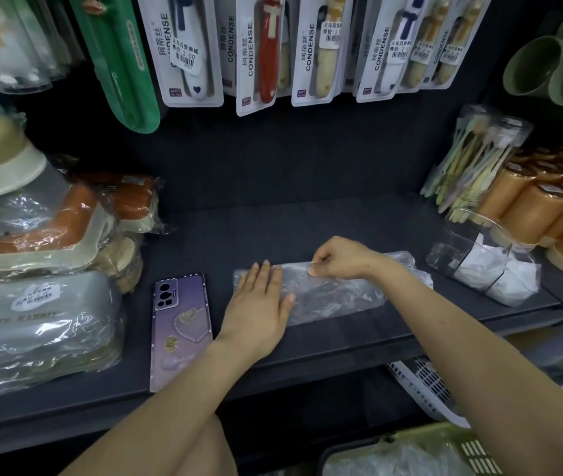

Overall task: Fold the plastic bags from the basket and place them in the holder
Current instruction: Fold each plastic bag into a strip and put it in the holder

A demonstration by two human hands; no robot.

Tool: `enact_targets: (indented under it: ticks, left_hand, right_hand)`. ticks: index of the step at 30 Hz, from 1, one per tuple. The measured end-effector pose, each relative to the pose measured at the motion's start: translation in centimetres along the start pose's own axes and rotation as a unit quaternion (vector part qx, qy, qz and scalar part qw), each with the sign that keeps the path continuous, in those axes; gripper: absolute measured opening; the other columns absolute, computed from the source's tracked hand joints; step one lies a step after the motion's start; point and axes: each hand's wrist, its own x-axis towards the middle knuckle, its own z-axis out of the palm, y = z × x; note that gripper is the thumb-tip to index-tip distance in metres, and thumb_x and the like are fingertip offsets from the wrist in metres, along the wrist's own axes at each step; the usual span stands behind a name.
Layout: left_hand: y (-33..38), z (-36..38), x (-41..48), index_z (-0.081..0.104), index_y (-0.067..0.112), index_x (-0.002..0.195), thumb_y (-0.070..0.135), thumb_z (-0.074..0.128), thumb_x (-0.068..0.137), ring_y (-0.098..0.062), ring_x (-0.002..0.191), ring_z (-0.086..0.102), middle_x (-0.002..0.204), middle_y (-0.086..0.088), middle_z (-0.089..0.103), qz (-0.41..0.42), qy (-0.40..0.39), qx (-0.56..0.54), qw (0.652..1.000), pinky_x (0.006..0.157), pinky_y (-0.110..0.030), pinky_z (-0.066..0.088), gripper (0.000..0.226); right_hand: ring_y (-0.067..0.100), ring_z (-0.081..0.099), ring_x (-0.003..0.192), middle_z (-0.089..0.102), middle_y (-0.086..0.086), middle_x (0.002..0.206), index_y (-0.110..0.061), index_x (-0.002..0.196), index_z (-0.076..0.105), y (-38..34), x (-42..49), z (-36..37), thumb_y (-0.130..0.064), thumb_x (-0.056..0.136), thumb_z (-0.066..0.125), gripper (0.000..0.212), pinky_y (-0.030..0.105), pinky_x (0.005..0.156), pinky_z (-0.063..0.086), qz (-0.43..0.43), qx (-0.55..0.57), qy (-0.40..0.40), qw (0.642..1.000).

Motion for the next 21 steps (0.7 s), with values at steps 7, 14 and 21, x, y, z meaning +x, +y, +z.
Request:
enact_targets:
  ticks: [7,14,21]
  left_hand:
    - [-0.3,0.7,0.1,-0.004,0.009,0.154,0.054,0.013,0.1,-0.02,0.149,-0.011,0.162,-0.009,-0.009,-0.016,-0.013,0.023,1.0,0.12,-0.033,-0.008,0.072]
    - [-0.2,0.6,-0.1,-0.004,0.012,0.154,0.063,0.014,0.096,-0.019,0.148,-0.014,0.161,-0.008,-0.011,-0.02,-0.006,0.03,0.999,0.119,-0.033,-0.011,0.079]
    - [-0.4,1.1,0.1,-0.004,0.021,0.154,0.075,0.008,0.087,-0.019,0.148,-0.016,0.161,-0.008,-0.014,-0.017,-0.011,0.033,0.999,0.118,-0.033,-0.013,0.087]
  right_hand:
    - [0.017,0.067,0.088,0.072,0.0,0.088,-0.008,0.092,0.075,1.1,0.0,-0.9,-0.025,0.087,0.069,0.018,0.032,0.085,0.053,-0.012,0.039,0.006,0.999]
    - [0.015,0.061,0.087,0.066,-0.007,0.085,-0.019,0.1,0.071,4.6,-1.0,-2.9,-0.018,0.089,0.065,0.012,0.031,0.085,0.045,0.066,0.002,0.156,0.985]
    - [0.028,0.062,0.114,0.067,0.009,0.12,-0.017,0.117,0.069,0.9,-2.6,5.7,-0.038,0.091,0.033,0.049,0.057,0.104,0.036,-0.152,-0.282,0.306,0.897]
